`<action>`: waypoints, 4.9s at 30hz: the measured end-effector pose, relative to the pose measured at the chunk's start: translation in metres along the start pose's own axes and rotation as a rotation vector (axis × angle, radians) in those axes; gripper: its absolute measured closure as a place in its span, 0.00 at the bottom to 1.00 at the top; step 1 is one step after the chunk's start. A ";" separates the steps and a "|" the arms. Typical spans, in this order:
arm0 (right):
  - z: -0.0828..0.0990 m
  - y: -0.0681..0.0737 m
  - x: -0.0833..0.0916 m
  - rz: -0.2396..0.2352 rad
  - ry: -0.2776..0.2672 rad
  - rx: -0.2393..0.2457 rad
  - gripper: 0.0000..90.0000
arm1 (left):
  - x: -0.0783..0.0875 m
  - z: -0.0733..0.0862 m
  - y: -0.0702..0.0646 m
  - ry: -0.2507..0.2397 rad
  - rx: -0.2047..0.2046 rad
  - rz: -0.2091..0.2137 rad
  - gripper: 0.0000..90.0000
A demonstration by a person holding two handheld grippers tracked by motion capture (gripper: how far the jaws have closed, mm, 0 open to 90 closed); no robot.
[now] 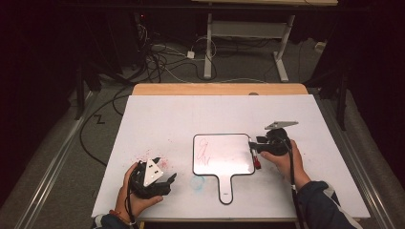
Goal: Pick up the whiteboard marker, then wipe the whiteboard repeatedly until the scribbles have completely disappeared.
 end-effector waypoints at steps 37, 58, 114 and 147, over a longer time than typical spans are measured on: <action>-0.007 0.100 0.043 -0.298 -0.212 0.112 0.90 | -0.029 -0.109 -0.050 -0.256 0.135 0.307 0.29; 0.006 0.132 0.045 -0.374 -0.271 0.121 0.90 | -0.059 -0.147 -0.069 -0.299 0.164 0.400 0.66; 0.086 -0.002 0.127 0.089 -0.372 0.276 0.32 | -0.052 -0.112 -0.001 -0.202 0.143 0.227 0.87; 0.096 0.008 0.099 0.039 -0.258 0.313 0.33 | -0.145 -0.123 0.045 -0.145 0.238 0.086 0.87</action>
Point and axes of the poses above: each handheld gripper's, and its own axes: x roughly backward along the jaws, z roughly out of its underside, y roughly to its left, the point moved 7 cm from there along -x, roughly forward along the jaws, and after that the axes turned 13 degrees about -x, right-handed, at the moved point
